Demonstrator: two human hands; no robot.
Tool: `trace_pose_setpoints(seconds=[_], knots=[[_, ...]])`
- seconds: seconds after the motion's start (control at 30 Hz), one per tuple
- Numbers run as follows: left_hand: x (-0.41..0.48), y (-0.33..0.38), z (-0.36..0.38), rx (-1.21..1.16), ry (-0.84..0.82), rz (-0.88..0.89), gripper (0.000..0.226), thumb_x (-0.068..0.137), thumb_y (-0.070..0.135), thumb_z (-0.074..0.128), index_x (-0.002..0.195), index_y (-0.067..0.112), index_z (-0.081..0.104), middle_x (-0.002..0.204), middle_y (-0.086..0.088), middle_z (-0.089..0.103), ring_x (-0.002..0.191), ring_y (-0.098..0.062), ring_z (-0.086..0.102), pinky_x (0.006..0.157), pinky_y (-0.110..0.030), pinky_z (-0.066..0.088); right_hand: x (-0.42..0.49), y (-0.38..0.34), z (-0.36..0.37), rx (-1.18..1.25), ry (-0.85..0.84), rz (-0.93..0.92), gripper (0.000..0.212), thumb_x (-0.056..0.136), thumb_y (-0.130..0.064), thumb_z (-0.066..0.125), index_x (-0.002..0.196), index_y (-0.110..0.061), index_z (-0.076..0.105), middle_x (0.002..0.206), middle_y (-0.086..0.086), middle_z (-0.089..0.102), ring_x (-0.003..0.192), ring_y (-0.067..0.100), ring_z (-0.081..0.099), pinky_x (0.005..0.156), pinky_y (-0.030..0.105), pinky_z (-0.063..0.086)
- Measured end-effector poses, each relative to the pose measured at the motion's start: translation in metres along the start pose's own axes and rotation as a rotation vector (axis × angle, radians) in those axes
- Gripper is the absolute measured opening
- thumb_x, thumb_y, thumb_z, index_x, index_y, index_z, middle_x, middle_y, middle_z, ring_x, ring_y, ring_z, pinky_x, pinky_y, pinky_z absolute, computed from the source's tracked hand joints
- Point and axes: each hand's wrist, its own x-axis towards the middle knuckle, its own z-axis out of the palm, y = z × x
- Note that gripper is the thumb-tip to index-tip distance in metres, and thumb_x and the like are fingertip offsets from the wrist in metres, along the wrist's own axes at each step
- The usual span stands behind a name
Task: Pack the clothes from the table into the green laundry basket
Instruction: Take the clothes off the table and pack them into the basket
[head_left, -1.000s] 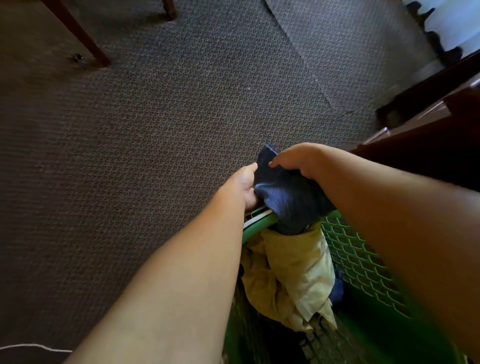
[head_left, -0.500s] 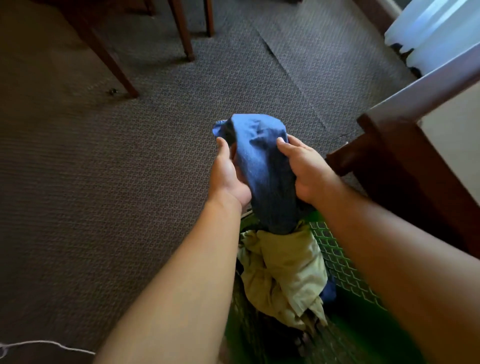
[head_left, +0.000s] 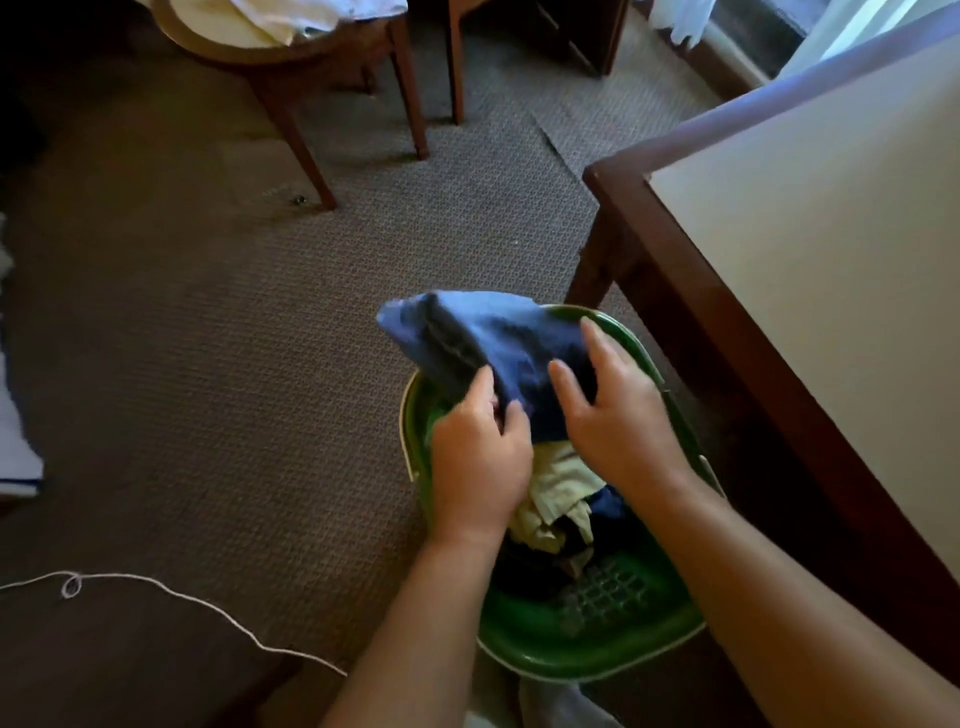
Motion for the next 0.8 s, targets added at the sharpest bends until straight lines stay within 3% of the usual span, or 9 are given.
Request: trace_pose_setpoints(seconds=[0.1, 0.2, 0.27, 0.33, 0.47, 0.67, 0.8], knots=[[-0.033, -0.021, 0.017, 0.166, -0.130, -0.051, 0.043, 0.096, 0.021, 0.063, 0.137, 0.010, 0.060, 0.128, -0.012, 0.068, 0.121, -0.029, 0.064, 0.100, -0.038, 0.049, -0.023, 0.030, 0.013, -0.116, -0.259, -0.006, 0.068, 0.103, -0.044, 0.047, 0.160, -0.020, 0.020, 0.167, 0.006, 0.020, 0.154, 0.020, 0.017, 0.121, 0.032, 0.018], [-0.032, -0.045, 0.025, 0.360, -0.181, -0.042, 0.073, 0.099, 0.030, 0.059, 0.162, 0.014, 0.026, 0.165, -0.015, 0.032, 0.155, -0.036, 0.024, 0.123, -0.045, 0.024, -0.024, 0.046, 0.023, -0.338, -0.418, -0.146, 0.069, 0.105, -0.047, 0.036, 0.161, -0.026, 0.002, 0.170, 0.003, -0.004, 0.155, 0.023, -0.010, 0.125, 0.051, 0.006], [-0.019, -0.055, 0.026, 0.538, -0.233, -0.007, 0.079, 0.103, 0.039, 0.049, 0.166, 0.023, 0.004, 0.173, -0.012, 0.006, 0.159, -0.036, -0.002, 0.127, -0.055, 0.006, -0.015, 0.048, 0.027, -0.475, -0.456, -0.260, 0.067, 0.106, -0.045, 0.030, 0.161, -0.026, -0.004, 0.169, 0.002, -0.011, 0.154, 0.025, -0.017, 0.124, 0.053, -0.005], [-0.005, -0.060, 0.027, 0.604, -0.317, 0.026, 0.079, 0.105, 0.042, 0.043, 0.165, 0.027, -0.006, 0.174, -0.008, -0.007, 0.159, -0.033, -0.014, 0.126, -0.061, -0.003, -0.005, 0.048, 0.031, -0.570, -0.503, -0.309, 0.067, 0.107, -0.045, 0.027, 0.160, -0.026, -0.008, 0.168, 0.001, -0.015, 0.153, 0.025, -0.019, 0.122, 0.052, -0.008], [0.019, -0.076, 0.033, 0.705, -0.405, 0.062, 0.079, 0.106, 0.044, 0.041, 0.164, 0.028, -0.010, 0.173, -0.008, -0.013, 0.158, -0.032, -0.017, 0.124, -0.065, -0.005, 0.012, 0.058, 0.047, -0.692, -0.558, -0.332, 0.069, 0.106, -0.046, 0.027, 0.160, -0.025, -0.011, 0.168, 0.001, -0.017, 0.153, 0.026, -0.019, 0.124, 0.054, -0.004], [0.080, -0.106, 0.049, 0.737, -0.293, -0.022, 0.082, 0.104, 0.054, 0.041, 0.164, 0.022, -0.006, 0.173, -0.012, -0.012, 0.158, -0.039, -0.011, 0.120, -0.074, 0.004, 0.056, 0.069, 0.090, -0.742, -0.483, -0.410, 0.075, 0.103, -0.054, 0.032, 0.161, -0.021, -0.003, 0.169, 0.006, -0.008, 0.155, 0.031, -0.008, 0.123, 0.058, 0.006], [0.124, -0.129, 0.054, 0.781, -0.287, -0.060, 0.086, 0.102, 0.061, 0.040, 0.164, 0.028, -0.008, 0.173, -0.008, -0.009, 0.157, -0.043, -0.004, 0.119, -0.071, 0.012, 0.102, 0.065, 0.126, -0.790, -0.426, -0.488, 0.080, 0.101, -0.052, 0.043, 0.161, -0.021, 0.001, 0.170, 0.007, -0.001, 0.156, 0.031, -0.004, 0.122, 0.060, 0.009]])
